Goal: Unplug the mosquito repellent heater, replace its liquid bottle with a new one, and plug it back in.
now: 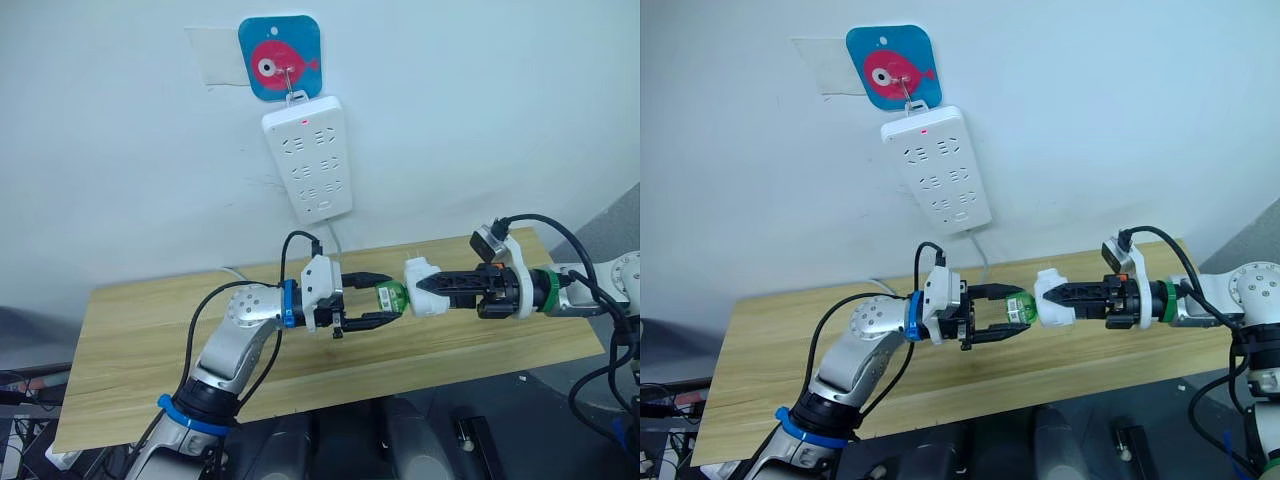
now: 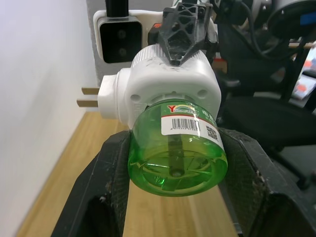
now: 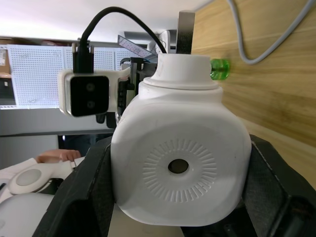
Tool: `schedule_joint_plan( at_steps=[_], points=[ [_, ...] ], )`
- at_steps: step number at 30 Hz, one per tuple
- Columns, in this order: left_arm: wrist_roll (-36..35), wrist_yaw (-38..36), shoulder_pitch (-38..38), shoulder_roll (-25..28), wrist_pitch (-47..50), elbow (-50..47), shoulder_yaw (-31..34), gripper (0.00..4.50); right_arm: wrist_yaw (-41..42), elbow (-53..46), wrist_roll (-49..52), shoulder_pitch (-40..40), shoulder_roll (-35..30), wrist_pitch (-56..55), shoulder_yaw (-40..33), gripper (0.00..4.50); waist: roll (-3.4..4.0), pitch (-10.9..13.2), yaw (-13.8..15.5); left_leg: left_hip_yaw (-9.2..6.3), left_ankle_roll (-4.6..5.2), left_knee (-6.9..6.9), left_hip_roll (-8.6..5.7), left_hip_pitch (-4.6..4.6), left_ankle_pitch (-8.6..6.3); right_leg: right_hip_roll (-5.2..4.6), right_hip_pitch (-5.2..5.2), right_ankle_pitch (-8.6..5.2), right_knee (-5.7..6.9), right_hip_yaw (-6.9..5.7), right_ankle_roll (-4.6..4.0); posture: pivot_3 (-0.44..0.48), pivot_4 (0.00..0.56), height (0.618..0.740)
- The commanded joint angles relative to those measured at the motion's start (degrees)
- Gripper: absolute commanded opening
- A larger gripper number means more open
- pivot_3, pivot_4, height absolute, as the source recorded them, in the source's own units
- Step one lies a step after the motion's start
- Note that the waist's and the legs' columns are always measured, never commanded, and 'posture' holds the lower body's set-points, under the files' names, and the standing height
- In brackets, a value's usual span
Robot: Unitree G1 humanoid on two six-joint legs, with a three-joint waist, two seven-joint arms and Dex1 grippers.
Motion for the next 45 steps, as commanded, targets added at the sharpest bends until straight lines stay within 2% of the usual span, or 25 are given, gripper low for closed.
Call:
schedule_joint_plan(
  at_steps=[1,3,6,8,12,16,18,23,25,28,30,33,35,37,41,43,45],
  points=[
    [-11.8,4.8,-2.0,-0.2,18.6,-3.1,4.2,2.27,3.0,-4.7,-1.0,0.0,0.1,1.1,-2.0,2.98,0.0,0.0,-0.1,-0.01,0.0,0.01,0.0,0.0,0.0,0.0,0.0,0.0,0.01,-0.01,0.0,-0.14,0.275,0.74],
    [-18.6,7.9,-3.3,-0.1,30.1,-2.3,6.7,2.27,4.0,-5.6,-2.8,-0.1,0.5,1.1,-2.4,2.98,0.0,0.0,-0.1,-0.03,0.0,0.02,0.0,0.0,0.0,0.02,0.0,0.0,0.04,-0.03,0.01,-0.139,0.276,0.74],
    [-33.9,14.3,-6.8,-1.2,51.7,3.1,13.7,2.27,6.5,-7.0,-4.4,-0.3,0.9,1.9,-2.7,2.98,-0.01,0.0,-0.2,-0.05,0.01,0.1,0.01,0.01,0.0,0.11,0.0,-0.01,0.1,-0.05,0.02,-0.139,0.278,0.74],
    [-39.0,16.8,-8.9,-1.5,60.2,6.9,16.6,2.27,7.9,-7.8,-5.7,-0.3,1.0,2.4,-2.8,2.98,-0.01,0.0,-0.3,-0.05,0.01,0.18,0.01,0.02,0.0,0.24,0.0,-0.01,0.22,-0.06,0.03,-0.14,0.277,0.74],
    [-43.4,23.6,-12.6,-3.6,71.6,16.9,21.9,2.27,9.8,-9.5,-8.6,0.2,1.2,2.7,-2.6,2.98,-0.02,0.0,-0.2,-0.06,0.0,0.46,-0.02,0.02,-0.01,0.33,-0.02,-0.02,0.53,-0.05,0.03,-0.142,0.28,0.74],
    [-44.4,25.1,-12.6,-4.4,75.7,15.3,21.9,2.27,10.7,-9.6,-9.6,0.2,1.8,2.9,-3.1,2.98,-0.03,0.0,-0.3,-0.02,-0.03,0.81,-0.01,0.02,-0.03,0.29,-0.01,-0.01,0.73,0.06,0.02,-0.145,0.279,0.74],
    [-44.7,25.8,-12.4,-4.9,76.1,14.5,22.5,2.99,10.8,-9.5,-9.7,0.1,2.1,3.0,-3.5,2.98,-0.03,0.0,-0.2,-0.01,-0.05,0.86,0.0,0.03,-0.02,0.22,-0.01,-0.01,0.74,0.08,0.02,-0.147,0.28,0.74],
    [-46.3,28.2,-12.7,-6.2,76.3,14.4,25.4,4.39,10.9,-8.8,-10.0,0.1,2.5,3.6,-4.6,2.98,-0.03,0.0,-0.1,0.02,-0.07,0.86,0.0,0.02,-0.02,0.14,0.0,-0.01,0.71,0.1,0.02,-0.148,0.278,0.74],
    [-46.0,28.5,-12.7,-6.0,75.7,13.3,25.9,4.45,10.8,-8.6,-10.1,0.2,2.6,3.7,-5.0,2.98,-0.03,0.0,-0.1,0.04,-0.09,0.85,0.0,0.02,-0.03,0.13,-0.01,-0.01,0.71,0.11,0.01,-0.148,0.278,0.74],
    [-44.4,27.9,-13.0,-3.7,71.6,8.7,26.4,4.45,10.3,-7.4,-10.3,0.5,2.6,3.7,-5.6,2.98,-0.05,0.0,-0.1,0.03,-0.1,0.85,0.0,0.02,-0.04,0.12,-0.02,-0.01,0.71,0.11,0.01,-0.144,0.275,0.74],
    [-39.4,22.3,-11.7,1.7,64.5,1.2,22.6,4.45,10.6,-6.2,-11.3,0.6,2.4,3.8,-6.1,2.98,-0.05,0.0,-0.2,0.07,-0.11,0.85,0.01,0.02,-0.04,0.12,-0.04,0.0,0.73,0.14,0.01,-0.137,0.272,0.74],
    [-30.2,11.8,-8.0,9.6,49.5,-9.6,16.7,4.45,11.0,-3.4,-13.2,0.1,2.5,3.8,-6.9,2.98,-0.04,0.0,-0.1,0.19,-0.31,0.77,0.05,0.05,0.05,0.13,-0.07,0.02,0.71,0.24,-0.03,-0.115,0.271,0.74],
    [-25.5,6.6,-4.7,12.0,39.5,-15.0,15.3,4.45,10.5,-1.1,-14.3,-0.7,3.3,3.8,-7.6,2.98,-0.03,0.0,0.1,0.29,-0.33,0.75,0.03,0.04,0.05,0.12,-0.07,0.02,0.63,0.32,-0.04,-0.107,0.269,0.74],
    [-17.0,0.5,0.0,13.9,24.2,-19.5,12.6,4.45,9.9,1.1,-15.0,-1.6,4.2,4.4,-8.3,2.98,-0.03,0.0,0.3,0.43,-0.3,0.74,0.04,0.03,0.02,0.11,-0.07,0.03,0.5,0.43,-0.02,-0.102,0.268,0.74],
    [0.2,-3.8,7.0,12.7,-6.4,-17.4,8.3,4.45,10.4,2.3,-15.4,-2.7,5.2,5.4,-8.6,2.98,-0.02,0.0,1.6,0.73,0.04,0.69,0.05,0.03,-0.19,0.11,-0.11,0.09,0.34,1.01,0.06,-0.084,0.264,0.74],
    [7.3,-4.4,8.1,10.5,-22.8,-12.2,6.4,4.45,10.5,2.2,-15.0,-3.0,5.5,5.4,-8.2,2.98,0.0,0.0,2.0,0.8,0.13,0.67,0.08,0.0,-0.24,0.13,-0.1,0.22,0.08,1.08,0.13,-0.084,0.261,0.74],
    [12.3,-2.9,8.1,8.3,-34.4,-6.0,5.2,4.45,10.3,1.8,-14.7,-3.0,6.0,5.4,-8.0,2.98,0.0,0.0,2.8,0.86,0.23,0.68,0.1,-0.03,-0.28,0.13,-0.02,0.52,-0.27,1.12,0.2,-0.084,0.261,0.74]
  ],
)
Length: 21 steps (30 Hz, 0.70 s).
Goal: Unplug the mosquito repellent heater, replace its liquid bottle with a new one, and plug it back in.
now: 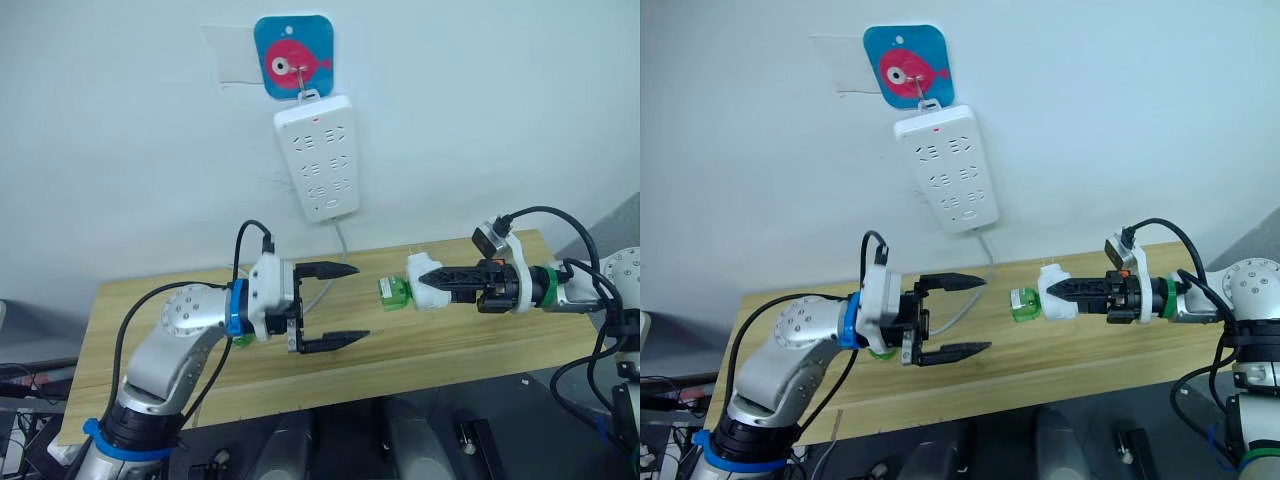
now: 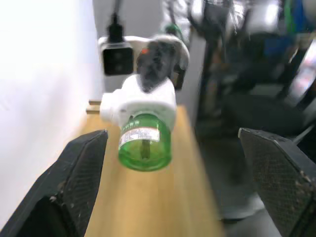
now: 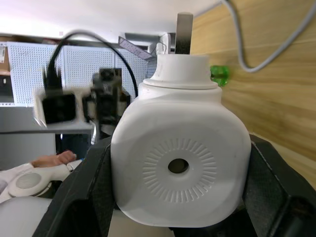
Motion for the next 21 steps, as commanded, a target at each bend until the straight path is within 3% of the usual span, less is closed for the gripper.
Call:
schedule_joint_plan(
  at_steps=[1,6,12,19,21],
  points=[
    [8.7,1.5,0.0,-2.8,-20.7,8.5,-2.0,4.45,0.3,-1.3,1.8,-0.7,0.6,0.5,-1.2,2.98,-0.01,0.0,0.4,0.01,0.07,0.09,0.0,-0.06,-0.04,0.0,0.01,0.07,-0.07,0.02,0.06,-0.084,0.261,0.74],
    [13.3,5.2,-2.6,-6.0,-34.1,17.3,-3.3,4.45,-0.8,-2.5,4.6,-0.7,0.7,0.5,-0.6,2.98,-0.01,0.0,0.6,0.11,0.18,0.13,-0.09,-0.1,-0.1,-0.09,-0.03,0.18,-0.11,0.15,0.24,-0.093,0.254,0.74],
    [17.9,10.9,-6.2,-9.2,-39.0,22.0,-5.1,4.45,-2.8,-3.8,7.7,-0.7,1.2,0.5,-0.4,2.98,-0.01,0.0,0.3,0.1,0.19,0.13,-0.05,-0.11,-0.1,-0.03,-0.06,0.19,-0.04,0.12,0.26,-0.099,0.246,0.74],
    [18.9,13.3,-7.0,-8.6,-41.5,23.7,-7.4,4.45,-5.5,-3.8,10.4,-1.0,1.9,0.5,-0.3,2.98,-0.01,0.0,0.1,0.15,0.2,0.17,-0.02,-0.08,-0.1,0.02,-0.08,0.2,0.06,0.15,0.27,-0.112,0.249,0.74],
    [18.6,13.7,-7.2,-8.4,-40.8,24.1,-7.9,4.07,-6.0,-4.0,11.4,-0.9,1.8,0.5,-0.3,2.98,-0.01,0.0,0.1,0.16,0.2,0.18,-0.03,-0.08,-0.1,0.02,-0.08,0.21,0.05,0.14,0.29,-0.116,0.252,0.74]
  ],
)
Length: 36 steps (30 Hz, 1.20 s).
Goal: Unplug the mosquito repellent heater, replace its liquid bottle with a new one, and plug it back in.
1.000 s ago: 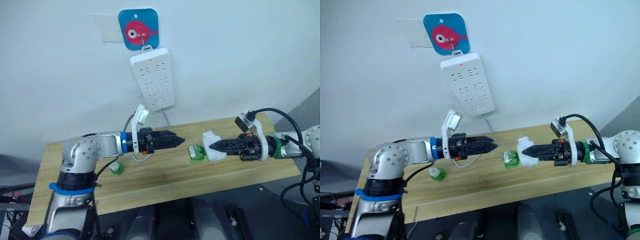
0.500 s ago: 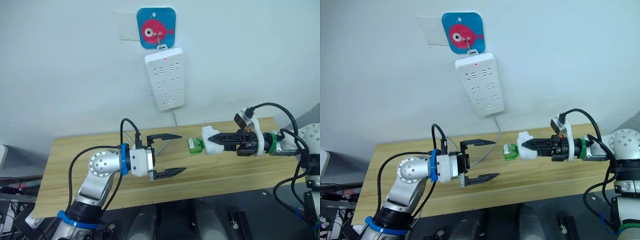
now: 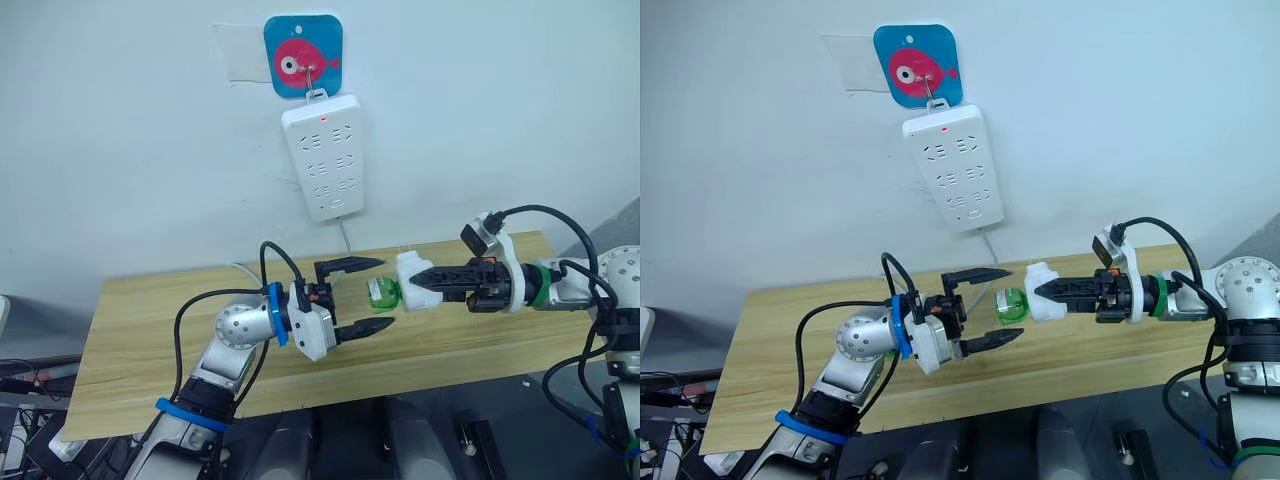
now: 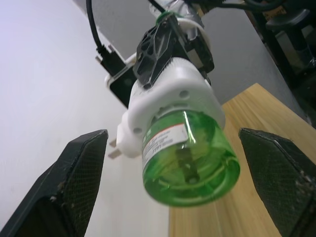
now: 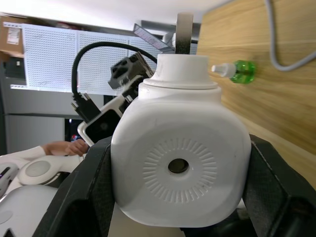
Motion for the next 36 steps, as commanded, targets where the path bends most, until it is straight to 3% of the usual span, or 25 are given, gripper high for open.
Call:
schedule_joint_plan(
  at_steps=[1,6,7,11,14,18,24,29,34,35,36],
  points=[
    [-0.6,1.4,-0.2,0.3,0.0,0.3,-1.1,3.87,-0.7,-1.5,3.7,-0.9,-0.5,0.4,-0.7,2.98,0.0,0.0,0.0,0.0,0.0,0.0,0.0,0.0,0.0,0.0,0.0,0.0,0.0,0.0,0.0,-0.119,0.253,0.74],
    [-0.8,2.6,-1.0,0.3,1.2,1.5,-1.5,2.29,-2.0,-1.1,5.4,-0.9,-0.8,0.0,-0.5,2.98,0.0,0.0,0.0,-0.01,0.01,0.01,-0.01,0.0,0.0,0.0,0.0,0.01,0.0,-0.02,0.01,-0.123,0.256,0.74],
    [-1.0,2.7,-1.1,0.3,1.6,1.7,-1.5,2.25,-2.1,-1.2,5.7,-0.8,-0.9,-0.1,-0.4,2.98,0.0,0.0,-0.1,0.0,0.01,0.01,-0.01,0.0,0.0,0.0,0.0,0.01,0.0,-0.02,0.01,-0.123,0.256,0.74],
    [-8.3,0.7,-0.6,0.0,9.3,-1.6,-2.0,2.25,-2.6,-1.6,5.9,-0.3,-1.3,-0.3,-0.4,2.98,0.0,0.0,-0.3,0.0,0.01,0.01,0.0,0.0,0.0,0.0,0.0,0.01,0.0,-0.02,0.01,-0.128,0.259,0.74],
    [-20.6,-1.2,0.8,1.0,29.6,-9.2,-2.7,2.25,-2.4,-2.1,4.9,-0.1,-1.7,-0.4,-0.5,2.98,0.0,0.0,-0.6,-0.01,0.01,0.01,-0.01,-0.01,0.0,0.0,0.0,0.0,0.0,-0.02,0.01,-0.128,0.261,0.74],
    [-45.3,2.6,-0.4,5.3,65.6,-20.1,-0.1,2.25,0.2,-3.8,2.4,0.2,-3.1,0.4,-0.4,2.98,0.0,0.0,-1.4,-0.09,0.02,0.02,0.02,-0.02,-0.01,0.06,0.0,-0.01,0.03,-0.03,0.02,-0.13,0.263,0.74],
    [-72.7,10.8,-4.3,7.7,99.6,-12.7,6.7,2.25,4.2,-7.2,0.0,0.7,-3.4,0.5,0.9,2.98,-0.01,0.0,-2.2,-0.04,0.02,0.06,0.11,0.08,0.0,0.34,0.03,-0.01,0.12,-0.15,0.04,-0.122,0.264,0.74],
    [-91.3,26.2,-7.3,4.4,114.3,3.1,11.1,2.25,5.6,-9.3,-3.6,1.4,-2.0,-0.4,1.1,2.98,-0.01,0.0,-2.7,-0.02,0.02,0.11,0.11,0.11,0.0,0.37,0.04,-0.01,0.17,-0.11,0.04,-0.128,0.267,0.74],
    [-95.1,28.7,-7.5,4.1,120.0,1.9,11.1,2.25,6.7,-9.0,-6.6,1.4,-2.0,-0.2,0.5,2.98,-0.01,0.0,-2.7,0.02,0.01,0.11,0.11,0.11,0.0,0.34,-0.01,-0.01,0.2,-0.04,0.03,-0.133,0.27,0.74],
    [-95.6,29.1,-7.5,4.0,120.3,1.7,11.4,2.99,7.0,-8.9,-7.1,1.4,-2.0,-0.2,0.3,2.98,-0.01,0.0,-2.7,0.05,0.0,0.11,0.11,0.11,0.0,0.34,-0.02,-0.01,0.2,-0.02,0.03,-0.135,0.27,0.74],
    [-96.3,29.8,-7.4,3.7,120.5,1.6,11.7,3.26,7.4,-8.8,-7.4,1.4,-2.0,-0.1,0.1,2.98,-0.01,0.0,-2.7,0.06,0.0,0.11,0.12,0.12,0.01,0.31,-0.01,0.0,0.19,0.01,0.03,-0.135,0.27,0.74]
  ],
)
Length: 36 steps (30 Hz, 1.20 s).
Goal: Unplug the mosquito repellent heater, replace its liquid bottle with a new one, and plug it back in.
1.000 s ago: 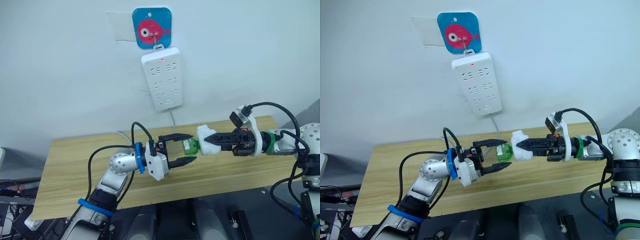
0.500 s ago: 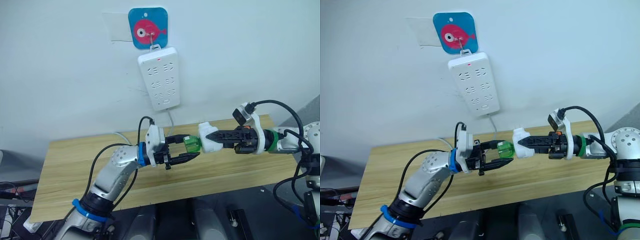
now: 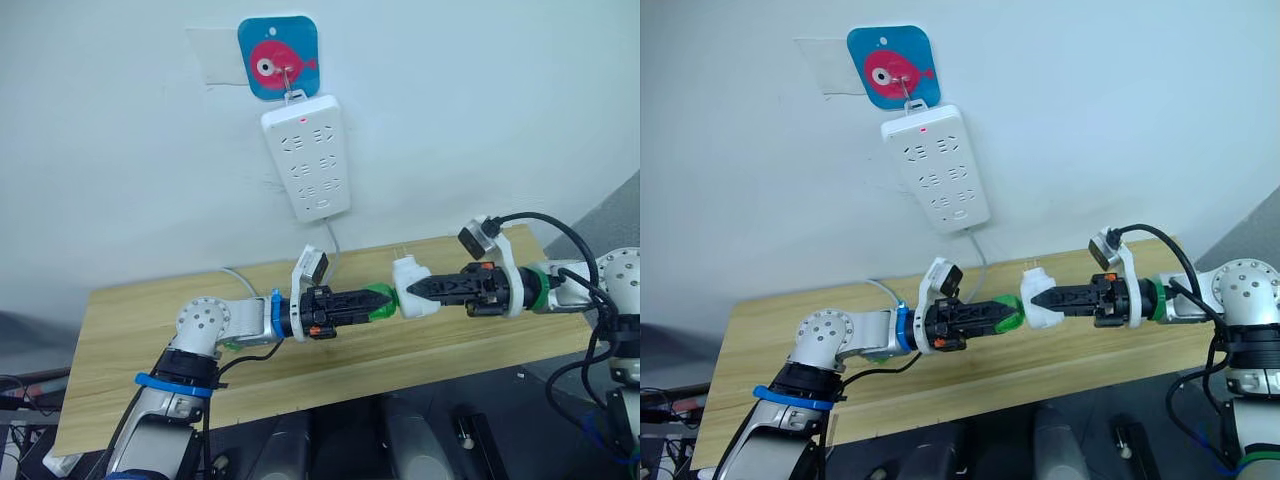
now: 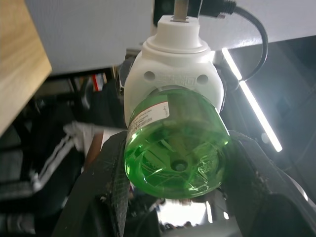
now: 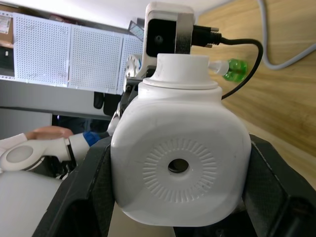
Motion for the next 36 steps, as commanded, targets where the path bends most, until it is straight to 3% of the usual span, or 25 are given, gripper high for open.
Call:
schedule_joint_plan(
  at_steps=[1,4,9,12,13,16,18,19,23,25,28,30,36],
  points=[
    [-2.3,3.1,0.1,0.2,1.3,-1.2,2.5,3.57,1.6,-1.7,-1.3,-0.3,-0.7,1.4,-1.2,2.98,0.0,0.0,0.0,0.0,0.0,0.0,0.0,0.0,0.0,-0.01,0.0,0.0,0.0,0.01,0.0,-0.135,0.27,0.74],
    [-4.1,4.2,0.6,-0.1,2.0,-1.9,3.3,4.46,2.4,-1.6,-1.8,-0.2,-0.7,1.7,-1.7,2.98,0.0,0.0,0.1,0.03,-0.01,0.0,0.0,0.0,0.0,-0.05,0.0,0.0,-0.02,0.02,-0.01,-0.135,0.27,0.74],
    [-6.5,6.4,1.3,1.3,1.2,-3.9,5.4,4.46,3.2,-0.1,-2.2,-0.2,-0.8,1.8,-2.2,2.98,0.0,0.0,0.1,0.04,-0.01,-0.02,0.0,0.0,0.0,-0.07,0.0,0.0,-0.05,0.06,-0.01,-0.13,0.27,0.74],
    [0.2,2.9,1.8,4.3,-0.6,-9.5,7.0,4.46,3.3,0.7,-3.0,0.1,-0.9,1.8,-2.9,2.98,0.0,0.0,0.1,0.05,-0.01,-0.03,0.0,-0.01,0.0,-0.08,-0.01,0.01,-0.05,0.08,-0.01,-0.125,0.266,0.74],
    [6.4,0.0,2.2,5.8,-4.3,-13.1,6.7,4.46,3.4,0.9,-3.2,0.2,-0.9,1.8,-3.2,2.98,0.0,0.0,0.1,0.06,-0.02,-0.03,0.0,0.0,0.0,-0.08,-0.01,0.01,-0.05,0.08,-0.01,-0.12,0.264,0.74],
    [27.0,-11.6,5.2,10.5,-20.8,-24.7,2.5,4.46,3.1,2.2,-2.9,-0.3,-0.7,1.8,-4.0,2.98,0.01,0.0,0.2,0.16,-0.09,-0.11,0.0,0.0,0.04,-0.09,-0.03,0.01,-0.1,0.12,-0.03,-0.111,0.26,0.74],
    [37.0,-18.3,7.5,12.2,-30.5,-29.2,-0.3,4.46,3.2,2.5,-2.9,-0.5,-0.8,1.8,-4.1,2.98,0.02,0.0,0.4,0.21,-0.12,-0.12,0.0,0.0,0.05,-0.11,-0.03,0.02,-0.18,0.16,-0.05,-0.104,0.26,0.74],
    [44.5,-20.9,8.8,12.1,-39.6,-30.7,-1.7,4.46,3.2,2.9,-2.6,-0.7,-0.9,1.8,-4.0,2.98,0.02,0.0,0.6,0.27,-0.14,-0.16,0.0,0.0,0.06,-0.13,-0.03,0.02,-0.21,0.18,-0.06,-0.1,0.259,0.74],
    [64.9,-27.6,12.4,9.8,-67.6,-29.4,-5.2,4.46,3.3,3.6,-2.1,-1.1,-1.1,1.8,-3.7,2.98,0.02,0.0,1.7,0.3,-0.09,-0.17,-0.01,-0.05,0.02,-0.22,-0.03,0.02,-0.33,0.25,-0.06,-0.095,0.256,0.74],
    [74.3,-32.7,13.7,8.0,-89.2,-24.2,-6.6,4.46,2.8,4.2,-1.6,-1.7,-0.6,1.8,-3.6,2.98,0.02,0.0,2.3,0.24,-0.01,-0.16,-0.01,-0.08,-0.02,-0.24,-0.03,0.02,-0.34,0.3,-0.06,-0.095,0.256,0.74],
    [84.3,-33.8,12.7,5.1,-115.4,-14.0,-6.9,4.46,2.1,4.4,-0.7,-2.4,-0.1,1.8,-3.3,2.98,0.02,0.0,2.9,0.25,0.0,-0.16,-0.01,-0.09,-0.03,-0.28,-0.02,0.03,-0.38,0.29,-0.08,-0.1,0.255,0.74],
    [88.4,-32.8,11.2,3.7,-126.0,-8.3,-7.2,4.46,1.5,4.6,0.5,-2.9,0.1,1.8,-3.1,2.98,0.02,0.0,3.0,0.22,0.02,-0.14,-0.01,-0.1,-0.03,-0.3,-0.01,0.04,-0.38,0.26,-0.08,-0.101,0.254,0.74],
    [98.1,-25.3,6.4,-0.8,-135.8,1.5,-7.3,4.46,-1.0,4.2,4.8,-3.3,0.2,1.8,-2.3,2.98,0.02,0.0,2.9,0.15,0.12,-0.08,-0.05,-0.14,-0.08,-0.32,-0.01,0.07,-0.34,0.21,-0.03,-0.108,0.252,0.74]
  ],
)
